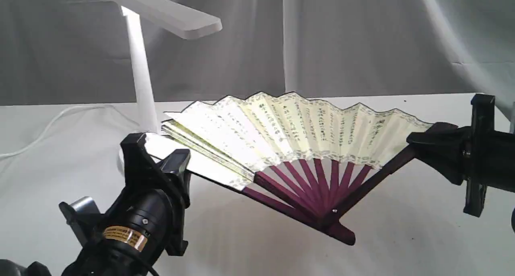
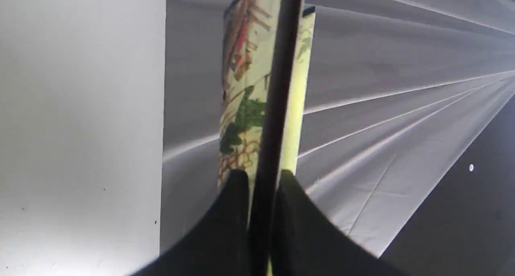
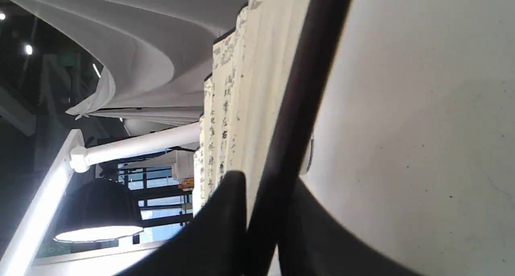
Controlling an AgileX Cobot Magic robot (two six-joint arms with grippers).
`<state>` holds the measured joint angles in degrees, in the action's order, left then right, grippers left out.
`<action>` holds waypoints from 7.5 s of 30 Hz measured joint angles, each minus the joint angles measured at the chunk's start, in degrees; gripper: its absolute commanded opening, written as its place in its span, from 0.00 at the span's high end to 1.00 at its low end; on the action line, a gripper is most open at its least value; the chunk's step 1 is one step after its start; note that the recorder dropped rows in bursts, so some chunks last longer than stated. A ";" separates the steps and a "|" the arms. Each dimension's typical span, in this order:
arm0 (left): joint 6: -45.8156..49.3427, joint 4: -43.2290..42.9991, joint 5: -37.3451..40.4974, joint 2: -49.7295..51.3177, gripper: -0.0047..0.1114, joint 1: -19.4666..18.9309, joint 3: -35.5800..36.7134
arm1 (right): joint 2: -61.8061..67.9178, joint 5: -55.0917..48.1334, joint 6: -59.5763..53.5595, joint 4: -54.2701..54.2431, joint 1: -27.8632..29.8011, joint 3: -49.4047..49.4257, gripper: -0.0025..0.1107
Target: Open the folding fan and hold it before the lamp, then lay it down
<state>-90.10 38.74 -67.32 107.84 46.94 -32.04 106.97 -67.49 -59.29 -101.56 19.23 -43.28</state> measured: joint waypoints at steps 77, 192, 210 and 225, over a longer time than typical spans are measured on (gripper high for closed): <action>12.32 5.14 3.10 -11.55 0.96 0.43 0.41 | -0.72 -6.92 6.73 1.85 12.82 0.10 0.98; 20.87 8.67 7.11 -44.77 0.96 0.69 19.59 | -16.75 -7.22 13.54 2.81 1.48 0.23 0.98; 24.33 11.21 11.29 -45.02 0.96 0.69 18.89 | -16.75 -5.00 13.64 3.67 1.48 0.23 0.98; 27.80 14.21 13.96 -37.19 0.96 0.69 13.20 | -16.75 1.94 14.85 4.80 2.39 0.23 0.98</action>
<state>-62.30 52.95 -53.35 70.65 47.63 -18.84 90.22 -65.55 -44.44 -96.76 21.61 -43.05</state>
